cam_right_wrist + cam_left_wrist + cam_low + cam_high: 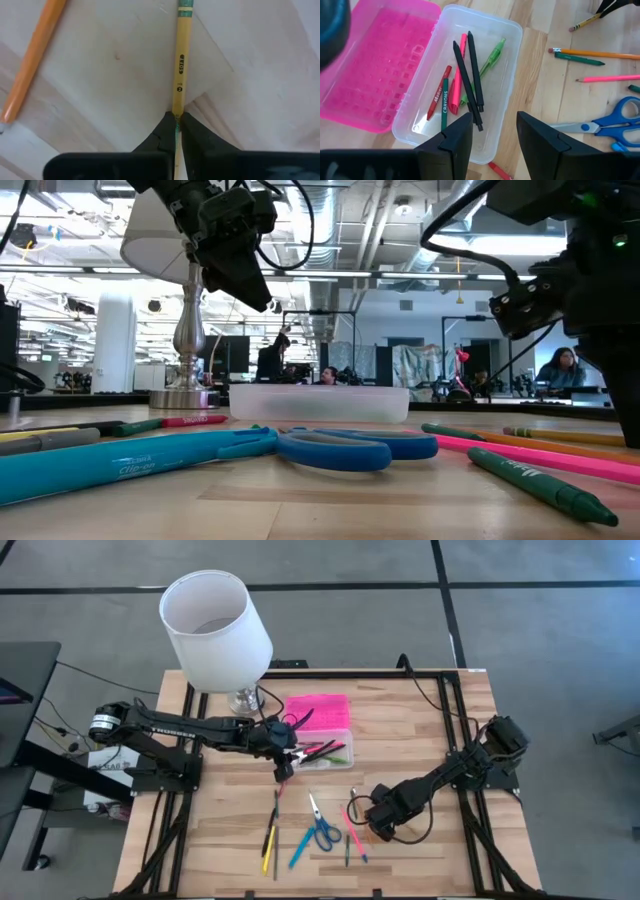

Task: Pick & place school supplies into a supply box
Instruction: Put the light yellow pencil into the supply box

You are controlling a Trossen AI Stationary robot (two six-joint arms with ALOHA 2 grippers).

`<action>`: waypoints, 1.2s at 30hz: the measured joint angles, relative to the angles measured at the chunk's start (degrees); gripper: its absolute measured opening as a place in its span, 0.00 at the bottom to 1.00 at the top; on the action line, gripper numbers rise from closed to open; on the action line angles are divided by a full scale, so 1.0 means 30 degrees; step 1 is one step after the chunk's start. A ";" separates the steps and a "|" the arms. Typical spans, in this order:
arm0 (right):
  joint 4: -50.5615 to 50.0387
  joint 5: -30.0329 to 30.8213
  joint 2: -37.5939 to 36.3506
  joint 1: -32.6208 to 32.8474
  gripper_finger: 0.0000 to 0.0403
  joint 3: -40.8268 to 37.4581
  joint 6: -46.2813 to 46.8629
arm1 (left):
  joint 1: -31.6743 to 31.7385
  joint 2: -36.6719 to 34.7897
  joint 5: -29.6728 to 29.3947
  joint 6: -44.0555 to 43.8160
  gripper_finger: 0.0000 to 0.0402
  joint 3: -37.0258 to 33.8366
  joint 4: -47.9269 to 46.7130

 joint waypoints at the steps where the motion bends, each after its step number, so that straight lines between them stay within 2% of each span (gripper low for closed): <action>1: -0.0019 0.0007 -0.0003 0.0000 0.00 0.0019 -0.0151 | 0.0000 0.0000 0.0000 -0.0041 0.36 0.0000 0.0000; 10: -0.1445 0.1018 0.0131 -0.0068 0.00 0.1042 -0.1834 | 0.0000 0.0000 0.0000 -0.0088 0.36 0.0000 0.0000; 17: -0.2559 0.0883 0.0103 -0.0029 0.00 0.1824 -0.2756 | 0.0000 0.0000 0.0007 -0.0088 0.36 0.0000 -0.0007; 24: -0.4172 0.1968 0.0073 -0.0449 0.00 0.3291 -0.4472 | 0.0000 0.0000 0.0015 -0.0523 0.36 0.0000 -0.0140; 29: -0.5236 0.3164 0.0058 -0.1043 0.00 0.4730 -0.6315 | 0.0000 0.0000 0.0011 -0.2403 0.36 -0.0005 -0.2281; 36: -0.5253 0.5092 0.0018 -0.2631 0.00 0.6830 -1.0892 | -0.1100 0.0000 -0.0014 -0.3761 0.36 -0.0015 -0.4577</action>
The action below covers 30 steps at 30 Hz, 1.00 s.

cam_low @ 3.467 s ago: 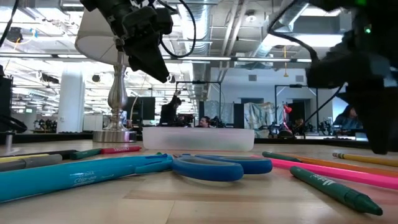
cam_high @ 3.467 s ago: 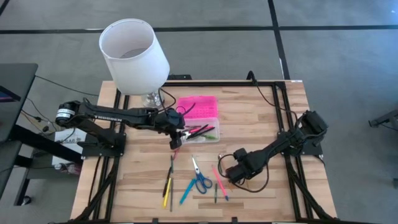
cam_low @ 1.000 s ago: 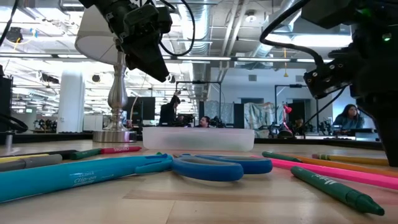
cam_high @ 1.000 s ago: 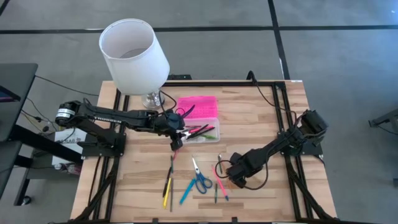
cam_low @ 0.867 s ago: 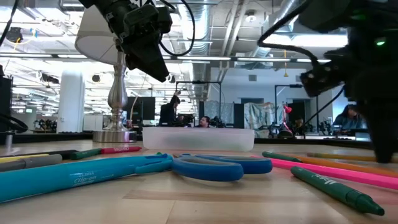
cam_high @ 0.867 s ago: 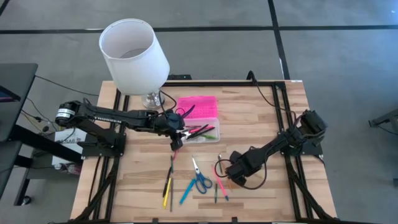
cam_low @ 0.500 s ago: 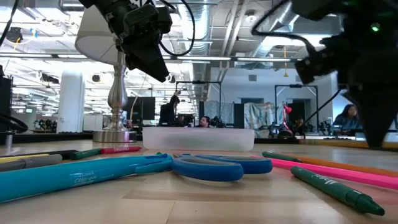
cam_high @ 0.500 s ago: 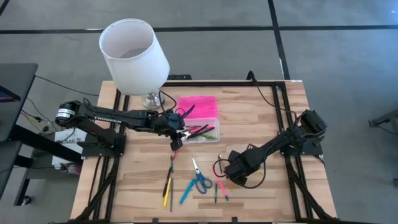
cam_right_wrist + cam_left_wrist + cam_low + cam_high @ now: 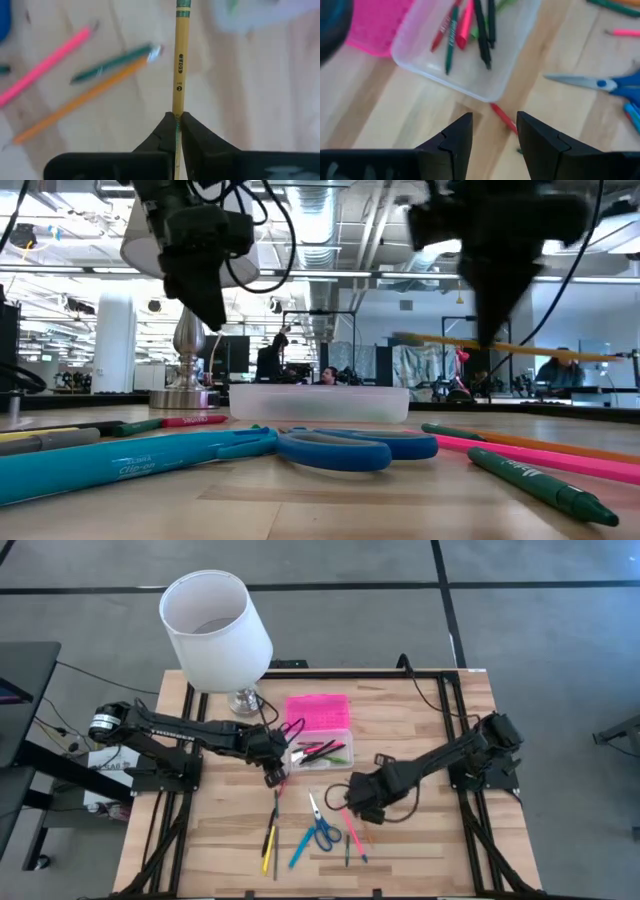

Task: Pick & place school supplies into a supply box
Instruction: Put the light yellow pencil into the supply box

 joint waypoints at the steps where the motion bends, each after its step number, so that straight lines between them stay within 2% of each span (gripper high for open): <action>1: 0.0147 0.0155 -0.0011 -0.0396 0.00 0.0202 -0.0706 | -0.0278 0.0000 -0.0047 -0.0180 0.36 0.0000 -0.0034; 10: 0.3481 -0.0188 -0.0011 -0.4317 0.00 0.1191 -0.5718 | -0.3119 0.0000 -0.2049 -0.3293 0.36 0.0000 -0.0662; 16: 0.6032 -0.2427 -0.0011 -0.6724 0.00 0.1228 -0.6877 | -0.5239 0.0000 -0.3644 -0.6032 0.36 0.0000 -0.1849; 25: 0.9762 -0.3964 0.0004 -0.8570 0.00 0.1228 -0.8316 | -0.7788 0.0000 -0.5941 -0.9786 0.36 0.0000 -0.2873; 30: 1.1100 -0.4007 0.0011 -0.8984 0.00 0.0860 -0.8950 | -0.8438 0.0000 -0.6530 -1.1003 0.36 0.0000 -0.3138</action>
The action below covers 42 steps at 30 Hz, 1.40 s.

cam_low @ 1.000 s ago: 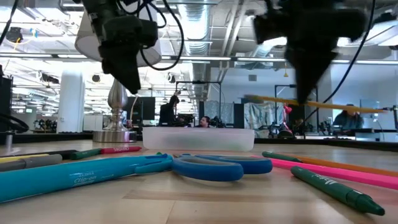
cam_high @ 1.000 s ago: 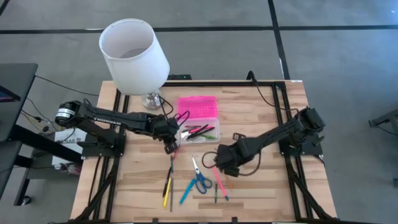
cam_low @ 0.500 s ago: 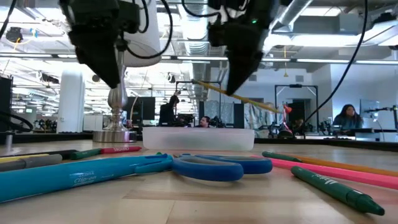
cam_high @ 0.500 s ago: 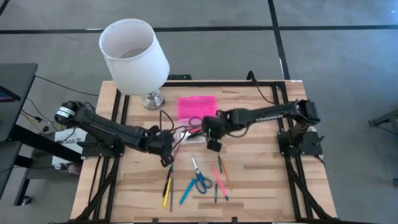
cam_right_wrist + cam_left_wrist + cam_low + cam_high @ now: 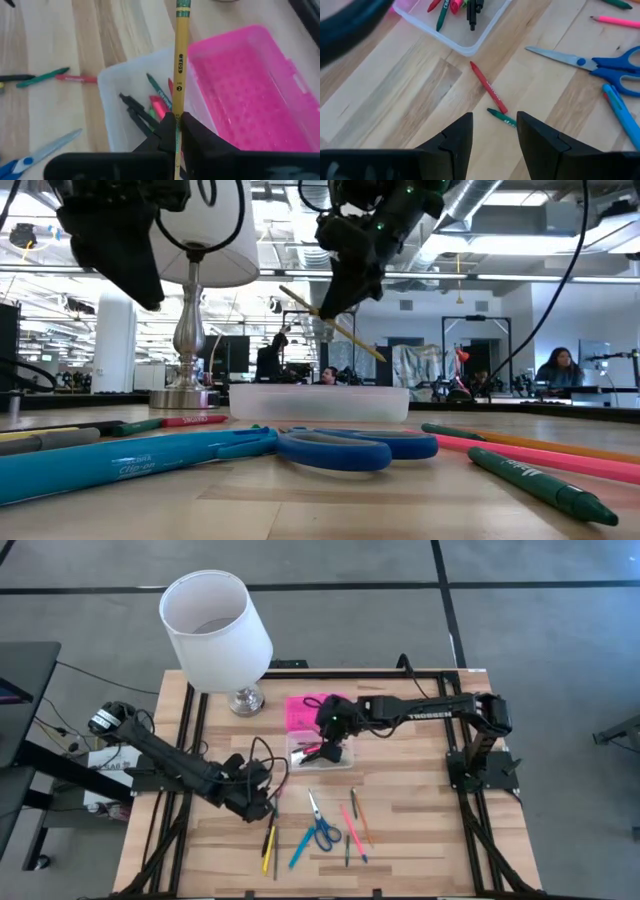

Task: Pick & place school supplies into a supply box
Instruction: Put the light yellow pencil into the supply box

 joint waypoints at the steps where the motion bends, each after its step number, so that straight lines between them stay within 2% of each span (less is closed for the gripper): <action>1: 0.0099 -0.0014 0.0000 -0.0078 0.00 -0.0218 -0.0007 | -0.0077 0.0000 -0.0047 -0.0189 0.36 0.0000 -0.0065; 13: 0.1653 0.0008 0.0095 -0.0167 0.00 -0.1987 0.0142 | -0.0290 0.0000 -0.0650 -0.0780 0.36 0.0000 -0.0175; 23: 0.2267 -0.0429 0.2220 0.0173 0.00 -0.1933 0.0344 | -0.0339 -0.0007 -0.0858 -0.0843 0.36 0.0000 -0.0471; 30: 0.2137 -0.0375 0.2288 0.0255 0.01 -0.1673 -0.0565 | -0.0436 -0.0007 -0.0824 -0.1010 0.36 0.0000 -0.0957; 34: 0.1772 -0.0605 0.2280 0.0198 0.06 -0.1679 -0.1005 | -0.0428 -0.0007 -0.0860 -0.1018 0.36 0.0000 -0.1184; 42: 0.1506 -0.0946 0.2248 0.0081 0.24 -0.1511 -0.0544 | -0.0428 -0.0007 -0.0997 -0.1034 0.36 0.0000 -0.1202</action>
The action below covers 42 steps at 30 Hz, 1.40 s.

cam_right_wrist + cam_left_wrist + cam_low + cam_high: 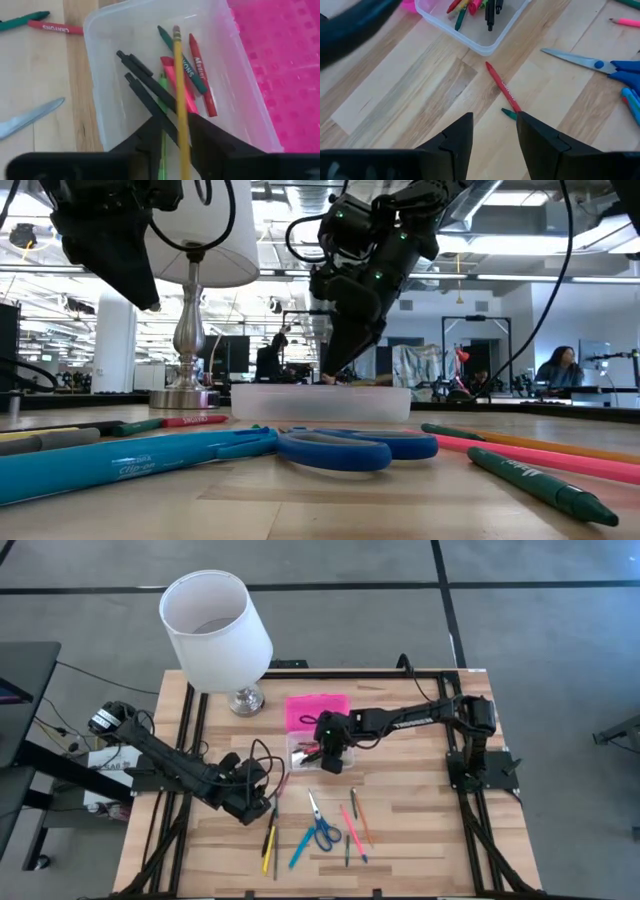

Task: Pick & place school supplies into a supply box
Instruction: Put the light yellow pencil into the supply box, then put the red crayon into the supply box

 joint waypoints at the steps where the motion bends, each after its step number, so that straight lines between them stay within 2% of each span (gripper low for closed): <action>1: -0.0128 0.0015 -0.0072 -0.0007 0.26 0.0112 0.0123 | 0.0000 0.0000 0.0000 -0.0006 0.36 0.0000 0.0000; 7: -0.0593 0.0099 -0.0606 0.0143 0.31 0.1146 0.0223 | 0.0094 0.0000 0.0149 -0.0782 0.36 0.0000 0.0067; 15: -0.3384 0.1283 -0.2737 0.0591 0.29 0.1645 0.1030 | 0.0815 0.0007 0.0900 -0.0564 0.36 0.0003 0.2339; 19: -0.6631 0.2520 -0.4209 0.0885 0.27 0.1645 0.2928 | 0.1859 0.0036 0.2579 0.0407 0.36 -0.0282 0.4622; 25: -1.1862 0.4758 -0.6380 0.1802 0.27 0.1631 0.6203 | 0.3937 0.0036 0.4789 -0.0736 0.36 -0.1729 0.5713; 29: -1.4256 0.5908 -0.7714 0.2867 0.27 0.1631 0.8443 | 0.5261 0.0036 0.5574 -0.0924 0.36 -0.2149 0.6084; 37: -1.5857 0.7700 -0.9627 0.5203 0.27 0.1631 1.1611 | 0.7201 0.0872 0.6616 0.0475 0.36 -0.2175 0.6758; 42: -1.6100 0.8826 -1.0064 0.5988 0.27 0.1609 1.2584 | 0.7439 0.1769 0.7283 0.1590 0.36 -0.2180 0.7335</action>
